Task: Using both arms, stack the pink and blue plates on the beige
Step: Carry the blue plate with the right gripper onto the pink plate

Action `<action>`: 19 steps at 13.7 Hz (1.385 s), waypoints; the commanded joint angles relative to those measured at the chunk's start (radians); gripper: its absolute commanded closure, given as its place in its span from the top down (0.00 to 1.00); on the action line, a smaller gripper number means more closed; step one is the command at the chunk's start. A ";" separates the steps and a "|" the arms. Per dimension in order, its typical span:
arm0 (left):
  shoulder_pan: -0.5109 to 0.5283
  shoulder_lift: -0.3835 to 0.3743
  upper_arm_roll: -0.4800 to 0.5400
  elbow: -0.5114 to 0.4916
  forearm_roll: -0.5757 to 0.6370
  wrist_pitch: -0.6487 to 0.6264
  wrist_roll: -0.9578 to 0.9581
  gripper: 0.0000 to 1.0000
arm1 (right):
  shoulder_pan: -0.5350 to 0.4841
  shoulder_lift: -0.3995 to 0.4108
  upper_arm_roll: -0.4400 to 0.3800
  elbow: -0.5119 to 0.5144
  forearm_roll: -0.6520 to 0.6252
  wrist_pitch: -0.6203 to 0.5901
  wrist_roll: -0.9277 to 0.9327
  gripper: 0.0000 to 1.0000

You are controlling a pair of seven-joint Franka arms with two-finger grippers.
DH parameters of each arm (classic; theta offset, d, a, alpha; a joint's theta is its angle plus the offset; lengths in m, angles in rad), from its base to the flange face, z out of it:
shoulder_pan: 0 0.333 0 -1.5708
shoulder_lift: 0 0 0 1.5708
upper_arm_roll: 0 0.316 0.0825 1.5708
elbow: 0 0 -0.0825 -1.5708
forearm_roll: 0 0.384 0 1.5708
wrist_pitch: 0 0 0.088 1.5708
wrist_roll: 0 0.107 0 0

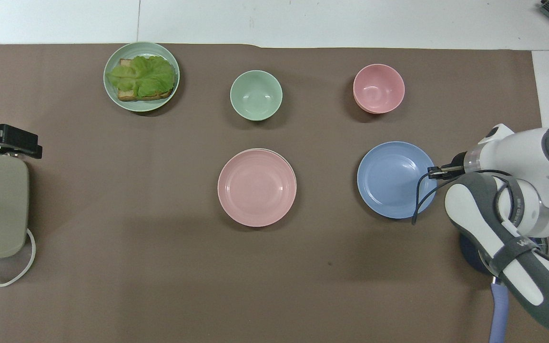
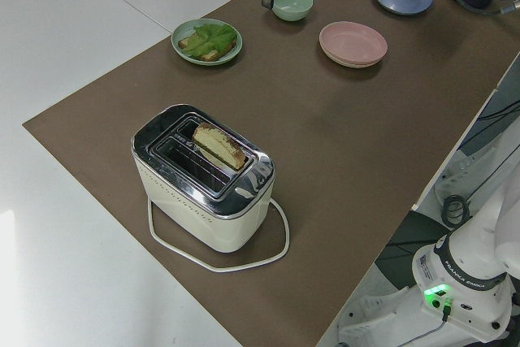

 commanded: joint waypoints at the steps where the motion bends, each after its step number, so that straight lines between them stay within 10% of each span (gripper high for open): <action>1: 0.006 -0.006 -0.007 0.001 0.020 -0.015 -0.005 1.00 | 0.003 -0.055 0.016 0.030 0.114 -0.076 -0.050 0.00; 19: 0.006 -0.006 -0.007 0.001 0.020 -0.017 -0.005 1.00 | 0.497 0.125 0.028 0.248 0.190 -0.023 0.706 0.00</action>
